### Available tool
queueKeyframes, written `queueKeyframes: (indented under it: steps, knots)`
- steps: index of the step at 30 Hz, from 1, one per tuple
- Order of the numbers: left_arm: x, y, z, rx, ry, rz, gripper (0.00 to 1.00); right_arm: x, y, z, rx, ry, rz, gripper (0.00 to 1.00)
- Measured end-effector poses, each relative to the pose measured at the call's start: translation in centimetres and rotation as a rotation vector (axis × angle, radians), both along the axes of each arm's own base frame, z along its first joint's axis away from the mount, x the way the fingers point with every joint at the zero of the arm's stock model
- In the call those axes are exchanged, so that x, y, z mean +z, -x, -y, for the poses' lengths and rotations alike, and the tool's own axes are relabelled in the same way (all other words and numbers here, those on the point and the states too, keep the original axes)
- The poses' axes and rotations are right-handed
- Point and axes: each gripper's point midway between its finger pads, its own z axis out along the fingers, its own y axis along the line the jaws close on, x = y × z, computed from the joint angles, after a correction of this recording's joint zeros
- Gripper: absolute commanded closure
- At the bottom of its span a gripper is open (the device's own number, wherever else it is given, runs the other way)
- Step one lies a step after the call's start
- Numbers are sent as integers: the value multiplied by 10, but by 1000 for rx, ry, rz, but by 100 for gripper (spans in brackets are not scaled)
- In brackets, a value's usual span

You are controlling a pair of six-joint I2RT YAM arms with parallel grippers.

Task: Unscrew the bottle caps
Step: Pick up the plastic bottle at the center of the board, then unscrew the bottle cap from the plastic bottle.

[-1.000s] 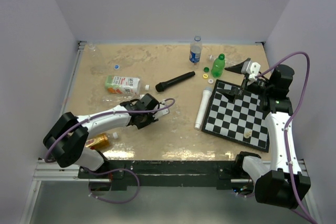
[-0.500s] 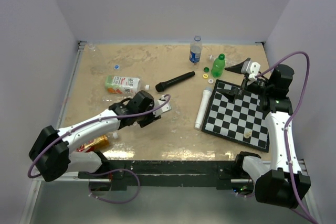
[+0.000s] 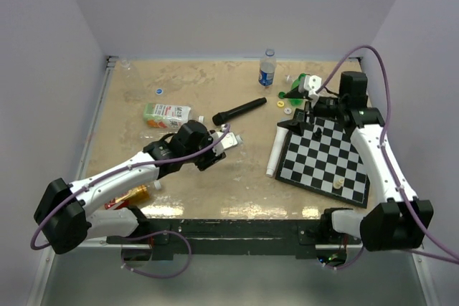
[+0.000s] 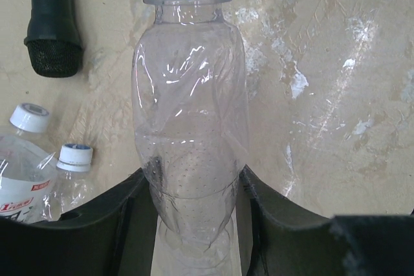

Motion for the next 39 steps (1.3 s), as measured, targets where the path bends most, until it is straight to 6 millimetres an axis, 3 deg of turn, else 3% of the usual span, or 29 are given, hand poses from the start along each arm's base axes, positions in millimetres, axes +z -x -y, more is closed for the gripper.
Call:
queueKeyframes:
  steps: [5, 8, 11, 15, 20, 23, 32, 35, 39]
  knots:
    - [7, -4, 8, -10, 41, 27, 94, -31, -9, -2, 70, 128, -51, 2]
    - [9, -4, 12, -21, 61, 28, 94, -59, 1, 3, 100, 185, -124, 2]
    - [11, -4, 14, -20, 76, 27, 94, -74, 15, 4, 120, 219, -157, 2]
    - [12, -4, 16, -13, 90, 23, 94, -72, 31, 0, 116, 240, -141, 2]
    - [11, -4, 17, 0, 106, 15, 95, -55, 39, -14, 107, 223, -79, 2]
    - [10, -3, 18, -3, 110, 9, 95, -56, 44, -24, 119, 215, -88, 2]
    - [14, -1, 26, -22, 151, -3, 95, -49, 59, -76, 204, 144, -138, 5]
    - [14, 0, 28, -28, 159, -10, 96, -56, 59, -91, 234, 135, -181, 9]
    - [16, 0, 30, -34, 170, -8, 95, -81, 53, -101, 247, 155, -280, 12]
